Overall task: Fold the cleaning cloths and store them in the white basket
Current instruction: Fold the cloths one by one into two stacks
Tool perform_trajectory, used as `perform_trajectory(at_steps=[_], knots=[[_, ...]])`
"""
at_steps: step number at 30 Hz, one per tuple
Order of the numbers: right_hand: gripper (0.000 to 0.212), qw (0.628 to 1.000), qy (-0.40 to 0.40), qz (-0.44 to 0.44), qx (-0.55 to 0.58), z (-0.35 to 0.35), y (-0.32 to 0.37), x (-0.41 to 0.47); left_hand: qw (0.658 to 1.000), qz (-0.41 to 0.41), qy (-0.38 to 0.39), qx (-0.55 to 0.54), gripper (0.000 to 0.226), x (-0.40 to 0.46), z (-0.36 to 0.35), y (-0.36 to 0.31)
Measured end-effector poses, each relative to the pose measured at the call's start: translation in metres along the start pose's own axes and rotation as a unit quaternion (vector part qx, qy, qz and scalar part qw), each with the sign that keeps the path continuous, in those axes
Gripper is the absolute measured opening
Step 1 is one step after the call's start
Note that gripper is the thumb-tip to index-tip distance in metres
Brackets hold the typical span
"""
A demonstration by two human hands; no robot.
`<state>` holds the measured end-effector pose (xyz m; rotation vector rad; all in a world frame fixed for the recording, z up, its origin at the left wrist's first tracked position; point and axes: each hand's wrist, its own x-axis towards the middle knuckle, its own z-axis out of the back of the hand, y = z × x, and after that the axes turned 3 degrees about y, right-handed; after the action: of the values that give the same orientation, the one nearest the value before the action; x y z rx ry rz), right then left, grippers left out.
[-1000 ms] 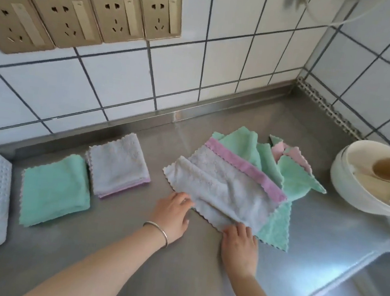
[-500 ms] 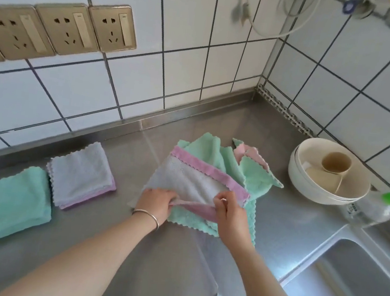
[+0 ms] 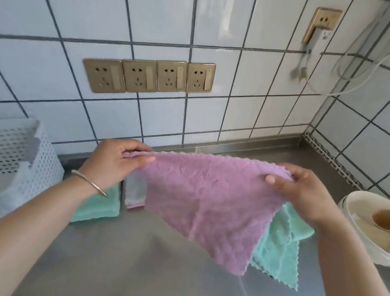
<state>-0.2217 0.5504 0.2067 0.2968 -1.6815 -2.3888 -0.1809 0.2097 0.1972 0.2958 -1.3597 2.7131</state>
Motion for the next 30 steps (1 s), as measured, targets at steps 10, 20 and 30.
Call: perform_trajectory(at_steps=[10,20,30], knots=[[0.042,0.987,0.025,-0.006,0.161,-0.120,0.023,0.050,0.991,0.088,-0.100,-0.012,0.034,-0.062,0.095,0.044],[0.065,0.948,0.236,-0.115,0.182,-0.162,-0.067,0.003,0.976,0.209,0.068,-0.005,0.043,-0.201,0.073,0.102],[0.013,0.890,0.327,-0.310,0.069,-0.178,-0.148,-0.071,0.880,0.388,0.263,-0.073,0.019,-0.285,-0.018,0.182]])
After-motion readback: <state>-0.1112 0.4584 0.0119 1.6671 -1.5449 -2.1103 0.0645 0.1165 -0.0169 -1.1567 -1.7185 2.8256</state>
